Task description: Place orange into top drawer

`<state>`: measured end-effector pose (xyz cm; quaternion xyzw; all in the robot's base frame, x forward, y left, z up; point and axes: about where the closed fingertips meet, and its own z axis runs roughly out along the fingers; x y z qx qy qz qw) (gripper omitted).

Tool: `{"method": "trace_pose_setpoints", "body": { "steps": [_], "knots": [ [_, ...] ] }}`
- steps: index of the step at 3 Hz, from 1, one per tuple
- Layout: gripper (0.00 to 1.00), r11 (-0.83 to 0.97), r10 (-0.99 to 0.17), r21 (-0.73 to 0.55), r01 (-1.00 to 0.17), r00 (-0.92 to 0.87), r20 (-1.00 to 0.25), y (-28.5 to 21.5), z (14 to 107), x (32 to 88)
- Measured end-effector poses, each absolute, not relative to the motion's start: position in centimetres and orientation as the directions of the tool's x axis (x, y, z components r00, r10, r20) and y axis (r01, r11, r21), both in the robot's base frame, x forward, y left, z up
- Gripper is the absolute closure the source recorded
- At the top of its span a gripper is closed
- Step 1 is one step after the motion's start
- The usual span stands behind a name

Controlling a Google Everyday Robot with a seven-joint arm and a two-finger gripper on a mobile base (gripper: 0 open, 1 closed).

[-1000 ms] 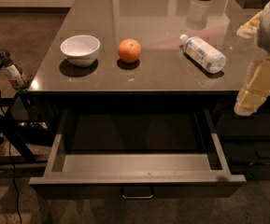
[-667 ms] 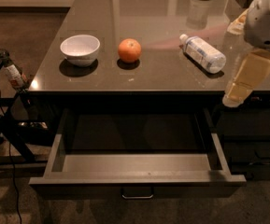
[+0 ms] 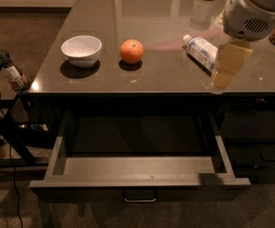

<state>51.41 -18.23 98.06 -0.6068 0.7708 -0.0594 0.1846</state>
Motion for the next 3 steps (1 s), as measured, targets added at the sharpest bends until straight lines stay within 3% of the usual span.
{"method": "trace_pose_setpoints", "body": {
  "steps": [3],
  "knots": [
    [0.0,0.221,-0.956,-0.323,-0.92,-0.138,-0.26,-13.0,98.1,57.5]
  ]
}}
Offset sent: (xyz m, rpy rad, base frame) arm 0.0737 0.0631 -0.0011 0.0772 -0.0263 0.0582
